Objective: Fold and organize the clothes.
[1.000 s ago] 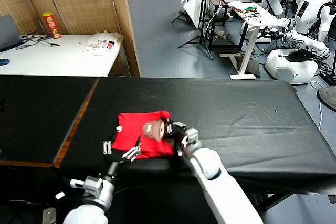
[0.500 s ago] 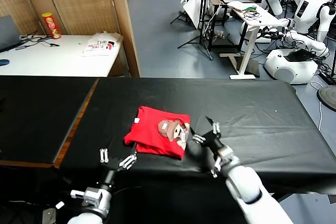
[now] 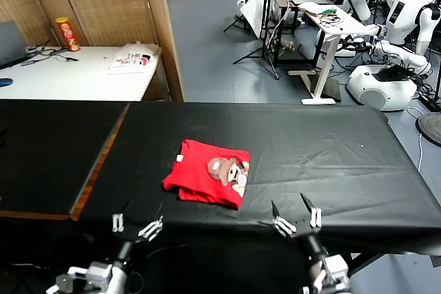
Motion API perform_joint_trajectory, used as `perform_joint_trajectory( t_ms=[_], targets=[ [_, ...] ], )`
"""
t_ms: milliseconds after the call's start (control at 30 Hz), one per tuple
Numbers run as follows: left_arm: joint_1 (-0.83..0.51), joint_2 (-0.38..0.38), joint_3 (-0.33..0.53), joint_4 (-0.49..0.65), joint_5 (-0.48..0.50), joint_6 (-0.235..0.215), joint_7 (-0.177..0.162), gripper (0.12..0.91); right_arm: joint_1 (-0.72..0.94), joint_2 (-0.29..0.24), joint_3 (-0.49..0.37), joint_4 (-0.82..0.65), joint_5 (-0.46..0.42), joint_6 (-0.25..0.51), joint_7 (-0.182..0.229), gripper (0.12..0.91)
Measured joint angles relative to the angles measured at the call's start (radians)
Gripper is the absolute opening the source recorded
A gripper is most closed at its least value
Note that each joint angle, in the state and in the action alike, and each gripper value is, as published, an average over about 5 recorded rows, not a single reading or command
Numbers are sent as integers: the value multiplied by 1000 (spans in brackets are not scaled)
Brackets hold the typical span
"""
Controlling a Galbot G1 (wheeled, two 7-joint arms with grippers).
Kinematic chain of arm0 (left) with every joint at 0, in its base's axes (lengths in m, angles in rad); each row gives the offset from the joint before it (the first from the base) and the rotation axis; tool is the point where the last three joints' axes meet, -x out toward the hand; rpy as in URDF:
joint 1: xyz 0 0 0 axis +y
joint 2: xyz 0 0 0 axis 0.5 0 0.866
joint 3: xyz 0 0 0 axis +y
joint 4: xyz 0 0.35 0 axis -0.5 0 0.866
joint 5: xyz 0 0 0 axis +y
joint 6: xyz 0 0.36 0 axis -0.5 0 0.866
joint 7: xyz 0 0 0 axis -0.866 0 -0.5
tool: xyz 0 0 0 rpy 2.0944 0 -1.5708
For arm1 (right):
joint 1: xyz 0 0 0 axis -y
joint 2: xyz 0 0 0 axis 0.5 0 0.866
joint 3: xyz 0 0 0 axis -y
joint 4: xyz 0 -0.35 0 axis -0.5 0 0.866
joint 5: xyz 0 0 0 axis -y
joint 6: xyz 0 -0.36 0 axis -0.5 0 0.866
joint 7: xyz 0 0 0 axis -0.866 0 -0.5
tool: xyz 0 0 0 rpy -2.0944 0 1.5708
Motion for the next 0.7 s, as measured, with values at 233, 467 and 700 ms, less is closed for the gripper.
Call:
perform_joint_trajectory(
  t_ms=[233, 467, 700],
  targets=[
    [125, 26, -48, -59, -93, 33, -26, 798, -170, 52, 9, 100, -22, 2, 96, 798],
    [204, 41, -102, -100, -151, 71, -19, 798, -271, 81, -2, 145, -40, -11, 148, 798],
    [247, 48, -136, -117, -153, 77, -10, 798, -305, 87, -6, 156, -41, -13, 149, 798]
  ],
)
